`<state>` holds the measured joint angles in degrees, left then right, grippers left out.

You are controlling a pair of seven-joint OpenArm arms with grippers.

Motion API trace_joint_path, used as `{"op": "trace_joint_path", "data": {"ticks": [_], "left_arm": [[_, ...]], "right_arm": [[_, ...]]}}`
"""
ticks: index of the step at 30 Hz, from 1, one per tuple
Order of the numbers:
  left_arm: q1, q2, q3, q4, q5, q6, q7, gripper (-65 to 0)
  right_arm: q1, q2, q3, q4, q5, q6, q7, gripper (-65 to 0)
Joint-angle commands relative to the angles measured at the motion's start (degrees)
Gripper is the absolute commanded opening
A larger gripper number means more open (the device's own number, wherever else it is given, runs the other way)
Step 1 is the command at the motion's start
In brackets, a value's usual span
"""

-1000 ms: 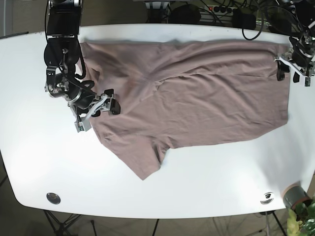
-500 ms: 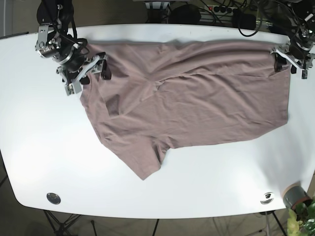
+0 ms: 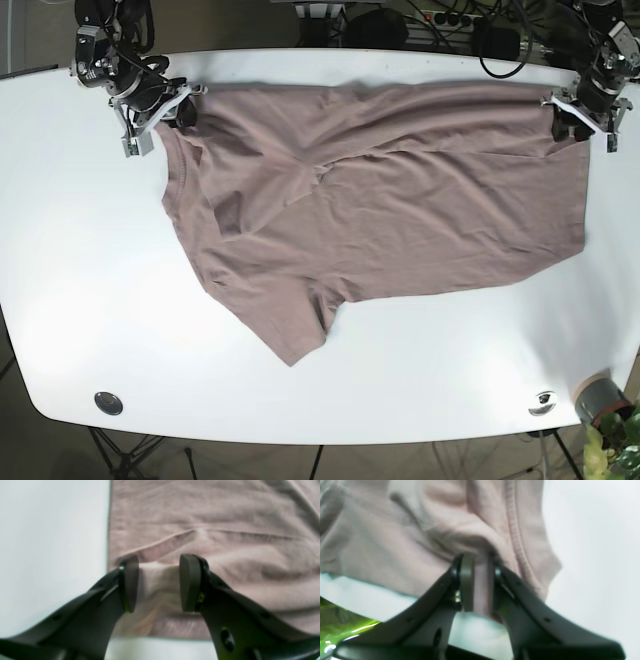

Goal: Fold the T-shirt properly

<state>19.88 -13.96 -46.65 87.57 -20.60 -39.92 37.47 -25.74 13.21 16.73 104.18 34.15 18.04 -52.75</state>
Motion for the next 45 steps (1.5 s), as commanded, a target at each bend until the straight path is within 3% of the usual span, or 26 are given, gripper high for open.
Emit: {"op": "trace_joint_path", "data": {"ticks": [1,9,23,29,35,39,41,45], "left_arm": [[-0.93,-0.95,-0.16,-1.2,-0.54,-0.08,-1.03,-41.3],[-2.08,-3.14,0.37,-6.91,4.29,-0.08,-1.03,-41.3],[-1.73,-5.87,-0.25,-4.98,4.12,-0.08,-0.51,-41.0],[-2.25,-5.78,-0.34,0.03,4.12,-0.08,5.03,-40.8],[-4.1,-5.69,-0.25,5.22,2.36,-0.08,6.79,-40.3],[-5.15,-5.69,0.02,6.8,2.01,-0.08,6.79,-30.3],[-7.35,-5.69,0.02,7.51,2.53,-0.08,6.79,-24.6],[-10.52,-5.69,0.19,7.42,2.53,-0.08,8.64,-22.9]], "right_arm": [[0.11,1.07,0.37,0.04,0.62,0.29,1.37,-55.0],[-0.42,2.92,0.37,-1.9,0.53,0.37,2.86,-55.2],[-4.46,4.06,0.46,-2.33,0.71,0.37,5.24,-55.3],[-4.55,3.8,0.37,1.36,0.97,0.37,5.24,-55.2],[-3.41,4.15,0.37,5.4,0.71,0.2,4.97,-54.5],[0.2,4.15,0.37,5.31,0.71,0.02,3.65,-45.5],[2.92,4.15,0.37,5.05,0.62,0.02,2.42,-35.5],[7.58,3.97,0.1,3.12,0.71,0.02,1.63,-26.0]]}}
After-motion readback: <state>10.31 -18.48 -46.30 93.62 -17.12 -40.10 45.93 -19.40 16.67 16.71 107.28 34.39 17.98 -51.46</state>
